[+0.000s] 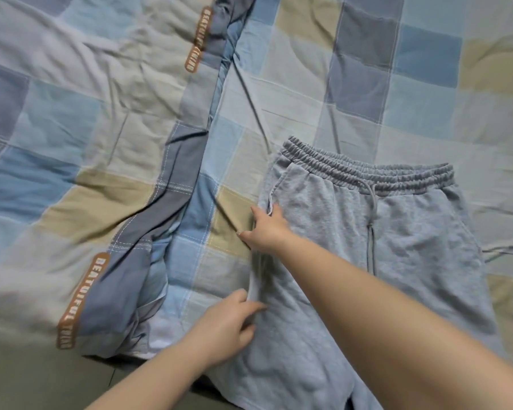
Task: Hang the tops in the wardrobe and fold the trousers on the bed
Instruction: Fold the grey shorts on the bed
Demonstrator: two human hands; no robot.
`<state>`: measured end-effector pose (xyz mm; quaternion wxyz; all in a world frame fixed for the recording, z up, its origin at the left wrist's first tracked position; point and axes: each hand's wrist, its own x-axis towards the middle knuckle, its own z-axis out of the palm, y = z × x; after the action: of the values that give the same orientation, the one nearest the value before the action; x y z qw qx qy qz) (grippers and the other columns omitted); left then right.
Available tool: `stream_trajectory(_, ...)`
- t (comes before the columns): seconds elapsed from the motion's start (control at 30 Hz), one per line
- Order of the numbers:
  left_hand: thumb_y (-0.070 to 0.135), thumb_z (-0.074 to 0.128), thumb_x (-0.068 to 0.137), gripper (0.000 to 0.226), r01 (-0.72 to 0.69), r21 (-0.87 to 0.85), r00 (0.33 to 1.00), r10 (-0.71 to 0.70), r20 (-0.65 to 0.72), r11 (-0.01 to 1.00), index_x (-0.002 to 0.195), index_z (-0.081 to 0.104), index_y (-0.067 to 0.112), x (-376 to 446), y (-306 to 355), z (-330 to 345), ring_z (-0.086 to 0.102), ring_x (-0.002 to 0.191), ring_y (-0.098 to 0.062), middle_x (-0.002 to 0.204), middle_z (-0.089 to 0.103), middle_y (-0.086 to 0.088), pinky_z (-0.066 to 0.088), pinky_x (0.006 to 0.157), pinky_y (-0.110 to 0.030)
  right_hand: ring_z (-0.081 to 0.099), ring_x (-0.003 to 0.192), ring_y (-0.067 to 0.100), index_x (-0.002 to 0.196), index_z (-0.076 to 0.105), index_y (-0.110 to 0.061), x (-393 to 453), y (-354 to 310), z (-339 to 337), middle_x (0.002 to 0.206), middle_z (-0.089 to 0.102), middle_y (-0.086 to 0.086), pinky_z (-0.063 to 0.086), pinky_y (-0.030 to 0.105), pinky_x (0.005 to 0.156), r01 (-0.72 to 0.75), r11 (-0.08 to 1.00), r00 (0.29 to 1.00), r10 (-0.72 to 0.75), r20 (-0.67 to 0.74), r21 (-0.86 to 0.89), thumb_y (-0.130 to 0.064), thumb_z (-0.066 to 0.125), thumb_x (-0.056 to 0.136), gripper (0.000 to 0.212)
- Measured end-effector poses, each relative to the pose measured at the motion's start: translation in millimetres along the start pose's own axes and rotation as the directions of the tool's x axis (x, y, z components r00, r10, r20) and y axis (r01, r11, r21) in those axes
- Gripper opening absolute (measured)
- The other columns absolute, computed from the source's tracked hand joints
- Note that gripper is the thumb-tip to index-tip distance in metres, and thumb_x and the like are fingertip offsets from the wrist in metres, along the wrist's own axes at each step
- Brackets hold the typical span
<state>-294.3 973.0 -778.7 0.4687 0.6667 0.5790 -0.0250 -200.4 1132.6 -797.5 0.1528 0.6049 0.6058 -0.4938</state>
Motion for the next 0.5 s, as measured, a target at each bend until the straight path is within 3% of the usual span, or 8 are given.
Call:
stream_trajectory(0.1,0.016,0.048,0.088,0.051,-0.092,-0.107,0.995,0.087,-0.052,0.990,0.138,0.048,0.024,-9,29,9,0.053,0.096,-0.020,0.109,0.043,-0.002,0.043,0.086,-0.029,0.023,0.141,0.033,0.151,0.014,-0.017,-1,3,-2,0.159,-0.003,0.009,0.033,0.040,0.109,-0.012,0.995,0.994,0.023,-0.109,0.101,-0.035,0.062,0.088,0.081)
stream_trajectory(0.23,0.015,0.045,0.088,0.053,-0.186,-0.183,0.982,0.178,-0.056,0.965,0.140,0.045,0.026,-15,73,28,0.054,0.106,-0.017,0.125,0.043,-0.003,0.044,0.092,-0.031,0.046,0.125,0.030,0.147,0.023,-0.016,-10,27,-27,0.150,0.027,0.009,0.042,0.036,0.095,0.043,0.993,0.960,-0.011,-0.280,0.110,-0.010,0.050,0.089,0.064)
stream_trajectory(0.4,0.030,0.027,0.085,0.061,-0.172,-0.242,0.985,0.165,-0.047,0.955,0.145,0.026,0.040,-13,133,57,0.046,0.121,-0.003,0.146,0.022,0.017,0.038,0.098,-0.022,0.044,0.128,0.029,0.145,0.033,-0.026,-27,67,-72,0.145,0.041,0.006,0.042,0.038,0.097,0.167,0.986,0.926,-0.146,-0.349,0.029,-0.006,0.040,0.089,0.061)
stream_trajectory(0.5,0.022,0.037,0.091,0.066,-0.090,-0.296,0.996,0.087,-0.025,0.951,0.148,0.006,0.036,0,172,74,0.030,0.135,0.002,0.152,0.003,0.021,0.025,0.104,-0.008,0.045,0.127,0.029,0.144,0.038,-0.020,-38,106,-103,0.143,0.044,0.007,0.039,0.036,0.099,0.189,0.981,0.906,-0.189,-0.379,-0.039,-0.007,0.042,0.088,0.057)
